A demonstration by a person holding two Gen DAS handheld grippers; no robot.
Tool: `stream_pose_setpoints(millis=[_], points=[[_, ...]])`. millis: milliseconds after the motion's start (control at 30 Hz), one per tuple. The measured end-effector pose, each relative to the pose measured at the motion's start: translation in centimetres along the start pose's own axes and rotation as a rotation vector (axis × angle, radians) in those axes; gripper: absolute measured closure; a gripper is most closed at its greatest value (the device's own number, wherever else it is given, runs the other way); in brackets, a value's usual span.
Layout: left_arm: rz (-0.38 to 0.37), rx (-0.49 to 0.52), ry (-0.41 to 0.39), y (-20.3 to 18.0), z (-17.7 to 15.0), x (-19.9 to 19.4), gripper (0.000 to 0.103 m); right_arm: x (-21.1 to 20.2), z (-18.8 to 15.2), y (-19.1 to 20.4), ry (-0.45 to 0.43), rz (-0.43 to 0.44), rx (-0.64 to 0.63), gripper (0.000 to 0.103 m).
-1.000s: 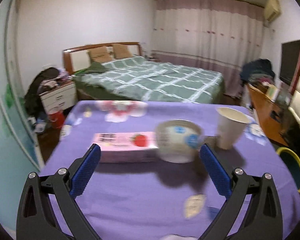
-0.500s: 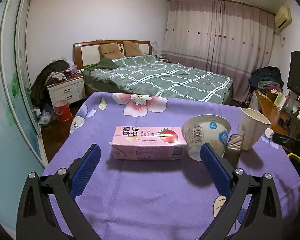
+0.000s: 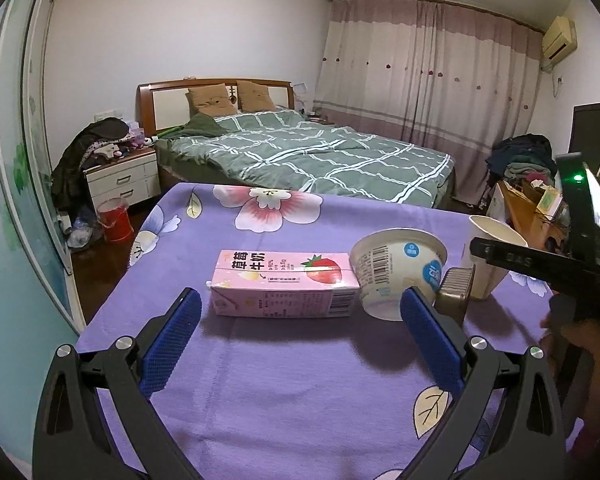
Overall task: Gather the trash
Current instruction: 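Reach the right tool toward the paper cup, then grasp the paper cup with the right tool and release it over the bin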
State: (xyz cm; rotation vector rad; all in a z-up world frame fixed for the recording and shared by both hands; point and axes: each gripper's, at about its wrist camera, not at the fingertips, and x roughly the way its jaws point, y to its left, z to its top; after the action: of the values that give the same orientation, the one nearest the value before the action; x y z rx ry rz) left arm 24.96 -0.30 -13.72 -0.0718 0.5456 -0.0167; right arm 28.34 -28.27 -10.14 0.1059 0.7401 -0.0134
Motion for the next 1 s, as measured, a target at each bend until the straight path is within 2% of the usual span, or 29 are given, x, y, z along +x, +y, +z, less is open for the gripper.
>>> stream_pose_setpoints(millis=[67, 100, 200, 433, 633, 767, 1000], points=[[-0.004, 0.003, 0.004, -0.1, -0.1, 0.1, 0.005, 0.5, 0.2, -0.1, 0.004, -0.012, 0.002, 0.031], [-0.004, 0.004, 0.004, -0.3, -0.1, 0.0, 0.005, 0.6, 0.2, -0.1, 0.007, -0.016, 0.0, 0.044], [-0.004, 0.007, 0.002, -0.3, 0.0, -0.2, 0.005, 0.6, 0.2, -0.3, 0.004, -0.01, 0.009, 0.047], [-0.007, 0.005, 0.007, -0.5, 0.0, -0.1, 0.005, -2.6, -0.3, -2.2, -0.037, -0.001, 0.026, 0.047], [-0.008, 0.016, 0.008, -0.6, -0.2, 0.1, 0.005, -6.4, -2.6, -5.2, -0.066, -0.031, 0.041, 0.047], [-0.01, 0.023, 0.005, -0.7, -0.3, 0.0, 0.005, -9.2, -4.6, -8.4, -0.097, -0.089, 0.079, 0.047], [-0.011, 0.031, 0.002, -1.0, -0.3, -0.2, 0.005, -13.1, -7.5, -15.8, -0.135, -0.251, 0.19, 0.046]])
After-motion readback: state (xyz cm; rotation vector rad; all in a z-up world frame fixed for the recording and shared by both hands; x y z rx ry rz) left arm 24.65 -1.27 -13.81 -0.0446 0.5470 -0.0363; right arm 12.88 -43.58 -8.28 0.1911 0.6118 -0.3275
